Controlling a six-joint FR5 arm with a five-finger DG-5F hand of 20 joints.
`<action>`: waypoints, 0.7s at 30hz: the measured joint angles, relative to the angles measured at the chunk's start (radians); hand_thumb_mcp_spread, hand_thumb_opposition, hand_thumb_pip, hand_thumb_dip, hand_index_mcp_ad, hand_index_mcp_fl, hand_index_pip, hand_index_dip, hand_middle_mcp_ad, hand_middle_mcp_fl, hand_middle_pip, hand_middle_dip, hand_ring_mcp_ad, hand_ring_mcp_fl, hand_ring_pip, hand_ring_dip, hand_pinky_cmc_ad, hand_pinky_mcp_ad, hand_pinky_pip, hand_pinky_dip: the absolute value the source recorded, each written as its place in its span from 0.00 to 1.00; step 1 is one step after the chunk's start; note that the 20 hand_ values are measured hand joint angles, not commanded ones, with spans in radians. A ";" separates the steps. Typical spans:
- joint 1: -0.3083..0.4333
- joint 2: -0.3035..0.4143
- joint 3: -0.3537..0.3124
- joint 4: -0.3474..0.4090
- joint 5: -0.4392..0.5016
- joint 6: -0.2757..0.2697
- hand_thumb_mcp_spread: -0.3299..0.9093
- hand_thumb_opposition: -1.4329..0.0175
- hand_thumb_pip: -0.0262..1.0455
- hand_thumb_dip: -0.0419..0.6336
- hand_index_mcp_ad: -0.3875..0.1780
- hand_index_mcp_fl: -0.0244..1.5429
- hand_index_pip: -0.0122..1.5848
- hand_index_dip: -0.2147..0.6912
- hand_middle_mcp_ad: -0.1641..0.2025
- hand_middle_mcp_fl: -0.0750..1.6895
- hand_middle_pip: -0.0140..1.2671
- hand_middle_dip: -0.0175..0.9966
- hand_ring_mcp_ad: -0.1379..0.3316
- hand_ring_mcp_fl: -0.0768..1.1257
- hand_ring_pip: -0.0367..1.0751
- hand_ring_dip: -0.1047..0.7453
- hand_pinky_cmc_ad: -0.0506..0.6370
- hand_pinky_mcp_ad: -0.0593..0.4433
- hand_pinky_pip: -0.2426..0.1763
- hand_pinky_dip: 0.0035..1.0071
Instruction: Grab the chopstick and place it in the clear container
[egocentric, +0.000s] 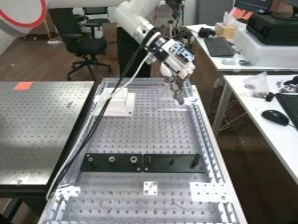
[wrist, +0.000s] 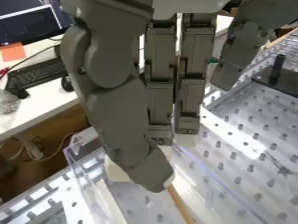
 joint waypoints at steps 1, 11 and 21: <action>-0.002 -0.003 0.005 0.000 -0.001 0.000 0.96 0.20 0.45 0.53 0.56 0.98 0.09 0.82 0.50 0.81 0.16 0.69 0.35 0.87 0.11 0.62 0.79 0.70 0.89 0.15; -0.014 -0.025 0.020 -0.010 -0.011 0.010 0.96 0.20 0.45 0.53 0.57 0.98 0.08 0.82 0.50 0.81 0.16 0.69 0.33 0.87 0.12 0.64 0.79 0.70 0.89 0.15; -0.023 -0.038 0.024 -0.018 -0.026 0.018 0.96 0.20 0.45 0.55 0.57 0.97 0.08 0.82 0.50 0.81 0.16 0.69 0.35 0.87 0.11 0.66 0.78 0.70 0.89 0.16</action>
